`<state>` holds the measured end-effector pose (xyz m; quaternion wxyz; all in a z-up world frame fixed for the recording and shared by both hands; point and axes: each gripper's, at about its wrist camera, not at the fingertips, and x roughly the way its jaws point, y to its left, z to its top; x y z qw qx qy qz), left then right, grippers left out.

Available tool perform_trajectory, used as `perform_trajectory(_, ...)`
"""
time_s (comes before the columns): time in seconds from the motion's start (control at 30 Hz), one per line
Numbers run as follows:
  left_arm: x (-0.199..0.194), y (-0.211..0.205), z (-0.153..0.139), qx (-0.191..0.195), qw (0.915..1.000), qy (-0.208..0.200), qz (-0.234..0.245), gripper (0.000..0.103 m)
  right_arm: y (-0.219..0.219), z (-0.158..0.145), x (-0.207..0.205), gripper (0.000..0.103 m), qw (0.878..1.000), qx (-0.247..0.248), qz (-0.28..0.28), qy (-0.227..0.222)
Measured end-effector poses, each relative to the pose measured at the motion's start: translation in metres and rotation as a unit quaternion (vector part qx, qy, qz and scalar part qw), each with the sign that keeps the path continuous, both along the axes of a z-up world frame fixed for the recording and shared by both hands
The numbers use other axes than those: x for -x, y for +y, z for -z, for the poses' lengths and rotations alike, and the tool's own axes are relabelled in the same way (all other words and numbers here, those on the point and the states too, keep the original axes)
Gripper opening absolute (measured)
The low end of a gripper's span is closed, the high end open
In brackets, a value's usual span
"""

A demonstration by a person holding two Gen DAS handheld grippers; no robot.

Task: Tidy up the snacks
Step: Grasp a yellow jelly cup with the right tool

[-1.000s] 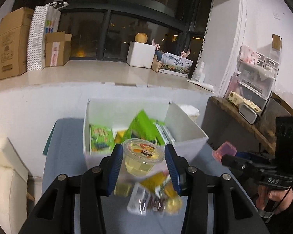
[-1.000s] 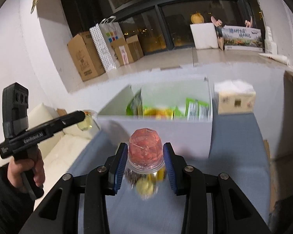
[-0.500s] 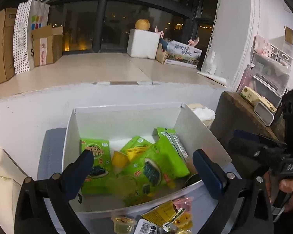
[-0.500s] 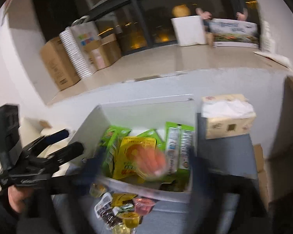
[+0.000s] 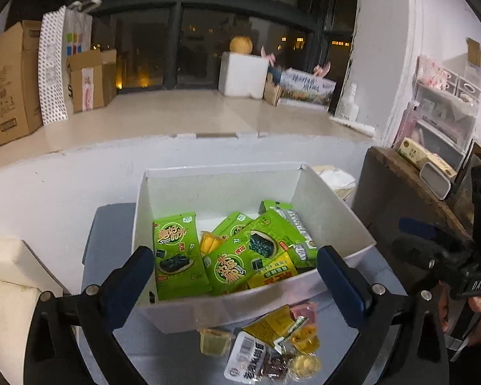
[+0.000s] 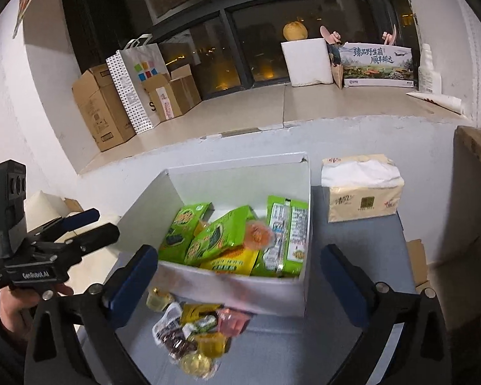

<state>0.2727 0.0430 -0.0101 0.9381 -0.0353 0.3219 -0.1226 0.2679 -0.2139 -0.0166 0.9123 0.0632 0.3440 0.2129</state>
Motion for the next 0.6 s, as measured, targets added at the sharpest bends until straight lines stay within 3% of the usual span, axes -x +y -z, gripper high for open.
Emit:
perform_trajectory(0.2,0.057,-0.002,0.001,0.008,0.9998,-0.017,-0.006,0.103,0.001,0.012,0.064,0.103,0.999,0.014,-0.036,-0.003)
perform_trajectory(0.37,0.116,-0.01,0.017,0.009,0.9994,-0.026,-0.019,0.103,-0.001,0.048,0.111,0.103,0.999,0.036,-0.022,0.012)
perform_trajectory(0.6,0.175,-0.025,0.052,-0.006,0.9997,-0.002,-0.025,0.103,0.007,0.085,0.117,0.103,0.998,0.025,-0.018,0.057)
